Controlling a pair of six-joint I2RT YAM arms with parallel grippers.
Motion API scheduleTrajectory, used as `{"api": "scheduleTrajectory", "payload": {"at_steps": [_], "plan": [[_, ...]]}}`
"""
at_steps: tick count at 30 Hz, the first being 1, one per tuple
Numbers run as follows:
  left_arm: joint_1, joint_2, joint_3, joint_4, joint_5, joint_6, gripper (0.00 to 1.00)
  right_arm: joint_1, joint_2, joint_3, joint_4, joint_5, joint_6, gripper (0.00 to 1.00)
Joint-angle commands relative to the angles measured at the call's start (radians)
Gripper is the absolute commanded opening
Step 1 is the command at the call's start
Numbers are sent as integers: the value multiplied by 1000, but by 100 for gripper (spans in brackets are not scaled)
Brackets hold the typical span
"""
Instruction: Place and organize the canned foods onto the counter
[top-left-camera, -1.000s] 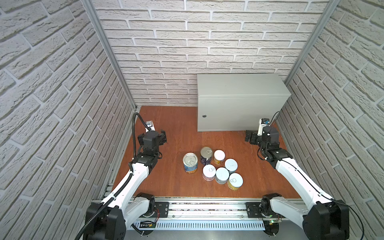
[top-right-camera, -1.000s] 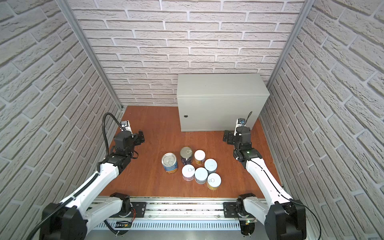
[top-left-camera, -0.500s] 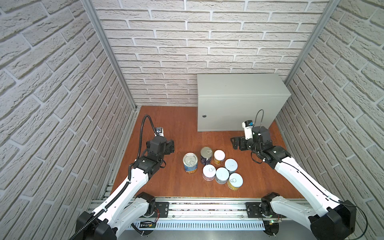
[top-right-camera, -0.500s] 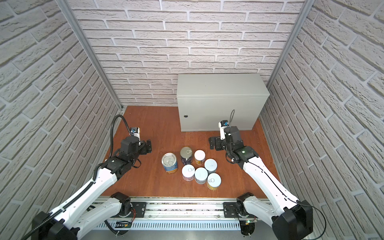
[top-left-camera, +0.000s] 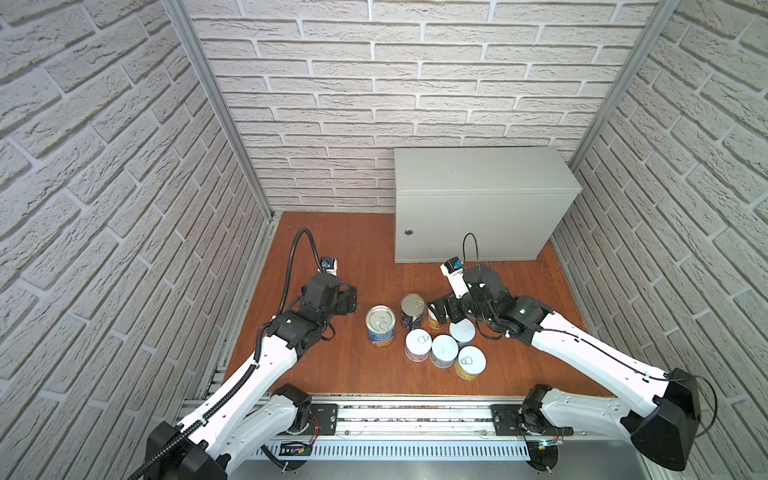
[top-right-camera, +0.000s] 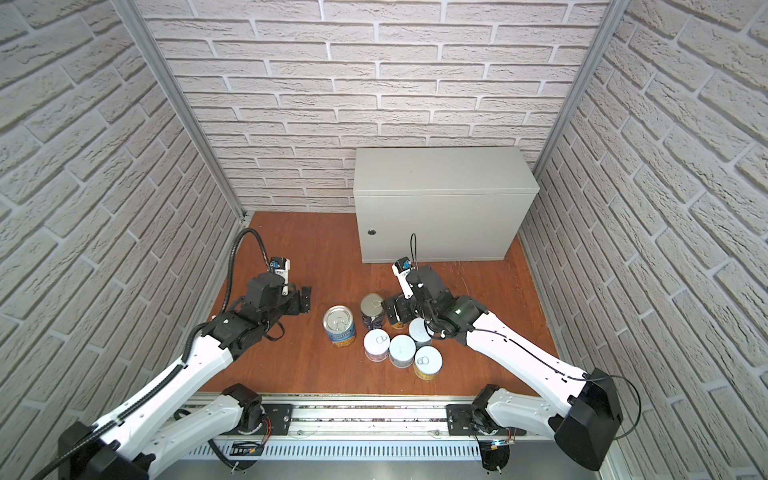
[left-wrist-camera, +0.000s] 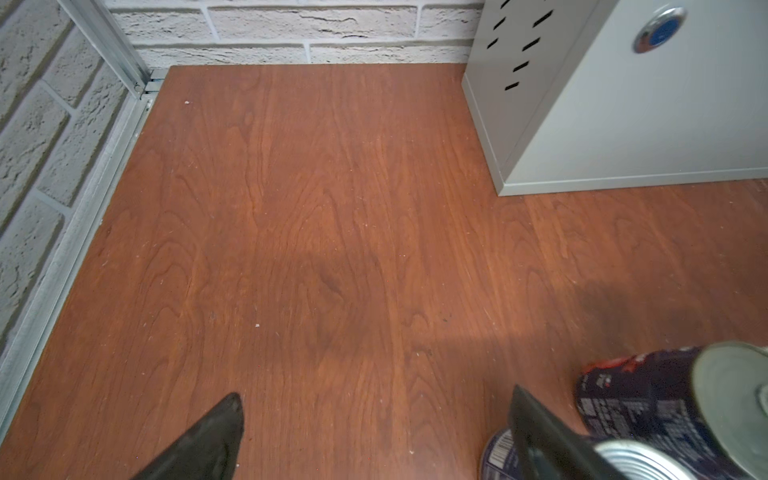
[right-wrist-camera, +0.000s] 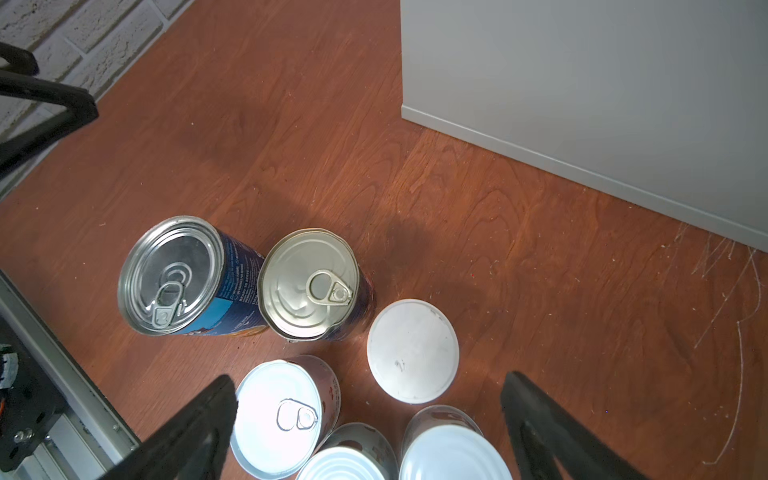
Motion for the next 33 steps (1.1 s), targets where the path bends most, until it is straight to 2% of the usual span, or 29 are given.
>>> {"api": "scheduleTrajectory", "payload": {"at_steps": [1,4,7,18,33], "plan": [[-36,-42,42,-70,70,-57,98,8,5,13,33,13,-8,100],[-66,-41,53,-90,150,-112,98,8,12,18,38,8,-18,100],[-113,-29,42,-72,179,-145,98,8,12,20,45,0,-14,100],[-193,88,24,25,310,-184,98,9,-39,-21,49,-6,-1,100],[-247,205,56,-25,331,-197,98,8,-70,-75,44,32,1,100]]}}
